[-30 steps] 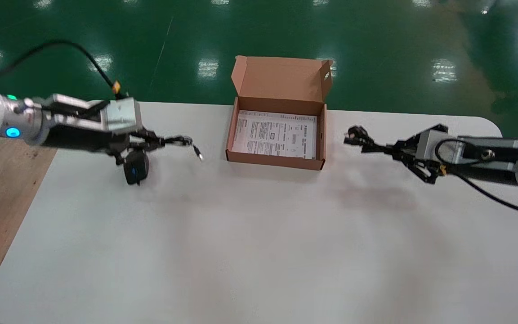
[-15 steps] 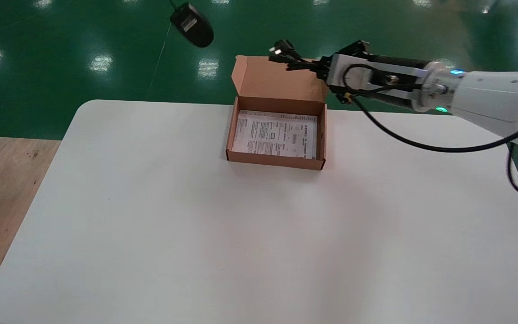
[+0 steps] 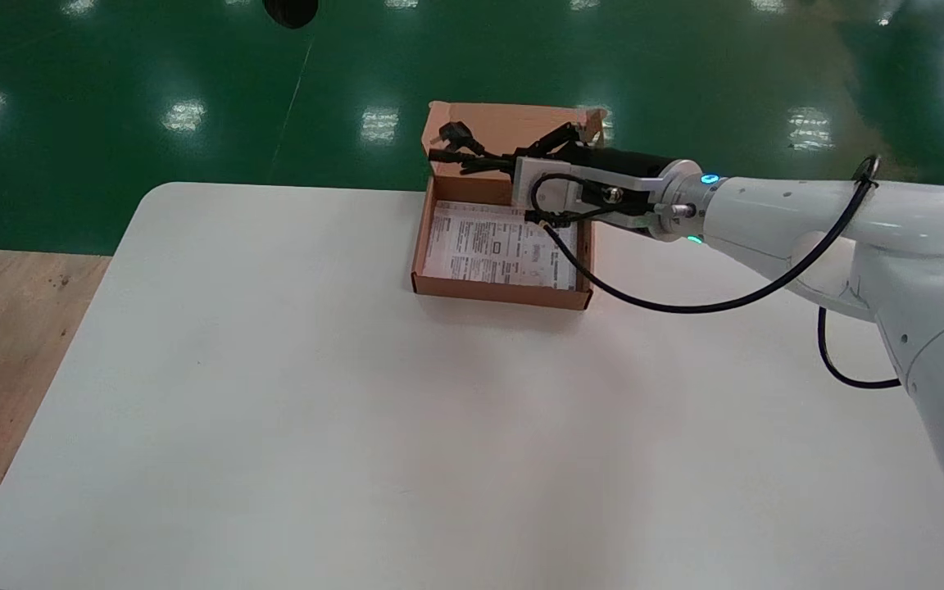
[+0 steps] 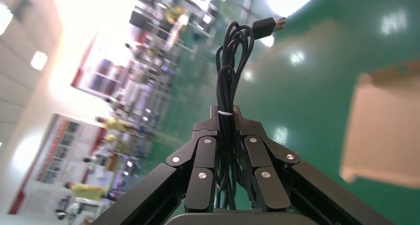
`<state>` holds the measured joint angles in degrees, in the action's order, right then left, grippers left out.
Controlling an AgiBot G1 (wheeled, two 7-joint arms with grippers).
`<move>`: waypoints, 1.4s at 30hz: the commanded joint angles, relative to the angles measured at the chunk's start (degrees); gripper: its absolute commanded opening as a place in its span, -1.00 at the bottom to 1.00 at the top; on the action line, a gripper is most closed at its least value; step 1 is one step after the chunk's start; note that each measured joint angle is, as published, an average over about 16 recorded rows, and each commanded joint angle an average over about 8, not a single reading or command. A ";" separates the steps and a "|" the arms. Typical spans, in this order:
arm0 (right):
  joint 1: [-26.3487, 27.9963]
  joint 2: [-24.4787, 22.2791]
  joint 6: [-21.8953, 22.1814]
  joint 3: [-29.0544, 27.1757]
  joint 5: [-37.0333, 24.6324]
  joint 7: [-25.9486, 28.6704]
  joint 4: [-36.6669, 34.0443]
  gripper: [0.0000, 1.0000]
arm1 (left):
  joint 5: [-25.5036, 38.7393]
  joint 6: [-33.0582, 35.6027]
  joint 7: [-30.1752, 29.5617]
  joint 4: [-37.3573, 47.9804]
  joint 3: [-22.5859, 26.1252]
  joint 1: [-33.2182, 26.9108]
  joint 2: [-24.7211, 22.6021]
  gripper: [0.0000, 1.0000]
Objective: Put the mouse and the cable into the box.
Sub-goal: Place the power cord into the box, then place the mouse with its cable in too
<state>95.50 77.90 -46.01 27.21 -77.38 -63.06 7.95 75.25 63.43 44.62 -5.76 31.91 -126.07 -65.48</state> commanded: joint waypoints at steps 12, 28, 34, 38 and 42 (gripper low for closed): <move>-3.05 0.39 0.18 4.62 0.51 3.26 1.54 -0.28 | 3.67 2.37 -0.35 3.87 2.54 -3.00 1.83 -1.00; -3.63 0.25 2.23 9.95 2.89 6.17 3.75 1.00 | 4.87 5.94 -1.36 4.88 3.42 -3.87 2.33 -1.00; -2.84 -0.05 3.55 10.80 4.89 7.39 3.31 1.00 | 3.07 7.76 -1.06 5.12 2.19 -1.82 0.68 -1.00; -0.35 -1.10 5.85 9.77 7.27 9.53 0.82 1.00 | 1.69 9.13 -0.54 5.34 1.25 0.81 -1.64 -1.00; 2.74 -3.36 6.93 8.72 8.73 10.39 -1.73 1.00 | 0.49 9.06 0.20 5.70 0.42 4.09 -4.65 -1.00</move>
<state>97.93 73.82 -41.22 36.23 -69.12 -53.83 7.22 75.81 70.83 44.88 -0.01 32.38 -121.93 -70.30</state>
